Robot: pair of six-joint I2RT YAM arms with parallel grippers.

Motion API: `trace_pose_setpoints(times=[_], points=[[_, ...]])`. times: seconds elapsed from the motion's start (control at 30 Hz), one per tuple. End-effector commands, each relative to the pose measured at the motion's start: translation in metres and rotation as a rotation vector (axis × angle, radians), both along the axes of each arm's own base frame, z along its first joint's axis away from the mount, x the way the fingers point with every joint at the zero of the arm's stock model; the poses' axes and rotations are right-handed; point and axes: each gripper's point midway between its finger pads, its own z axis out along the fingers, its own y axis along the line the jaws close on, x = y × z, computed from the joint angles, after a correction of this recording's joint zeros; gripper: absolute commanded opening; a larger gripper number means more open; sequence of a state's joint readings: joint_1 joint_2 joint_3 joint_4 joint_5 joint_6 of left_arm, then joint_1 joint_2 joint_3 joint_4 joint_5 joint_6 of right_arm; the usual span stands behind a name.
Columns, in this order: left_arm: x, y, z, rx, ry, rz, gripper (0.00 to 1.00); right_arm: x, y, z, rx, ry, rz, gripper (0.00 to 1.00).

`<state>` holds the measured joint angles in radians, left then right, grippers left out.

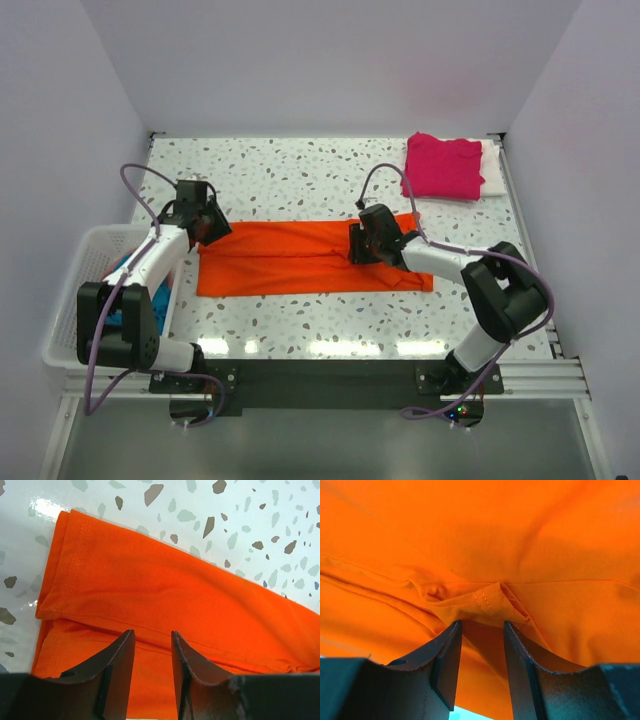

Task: Fold and stack the t-shirts
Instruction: Fold the tshirt

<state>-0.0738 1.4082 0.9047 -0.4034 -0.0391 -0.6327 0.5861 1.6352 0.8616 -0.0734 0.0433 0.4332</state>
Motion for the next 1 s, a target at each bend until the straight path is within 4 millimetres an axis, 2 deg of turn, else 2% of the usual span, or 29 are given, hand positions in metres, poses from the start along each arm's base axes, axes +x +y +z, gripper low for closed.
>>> trace_pose_setpoints(times=[0.0,0.23,0.57,0.8,0.97], points=[[0.008,-0.005,0.014,-0.001,-0.073,-0.049,0.40,0.025,0.013,0.026,-0.024,-0.137,-0.015,0.42],[0.007,-0.006,0.013,-0.002,-0.075,-0.060,0.40,0.028,0.005,0.049,-0.053,-0.193,-0.059,0.43],[0.005,-0.006,0.009,0.000,-0.069,-0.065,0.40,0.035,0.006,0.050,-0.084,-0.199,-0.058,0.43],[0.003,-0.010,0.004,-0.017,-0.057,-0.077,0.40,0.046,0.010,0.038,-0.120,-0.194,-0.049,0.43],[0.003,-0.010,0.004,-0.013,-0.057,-0.079,0.40,0.043,0.017,0.028,-0.100,-0.164,-0.024,0.34]])
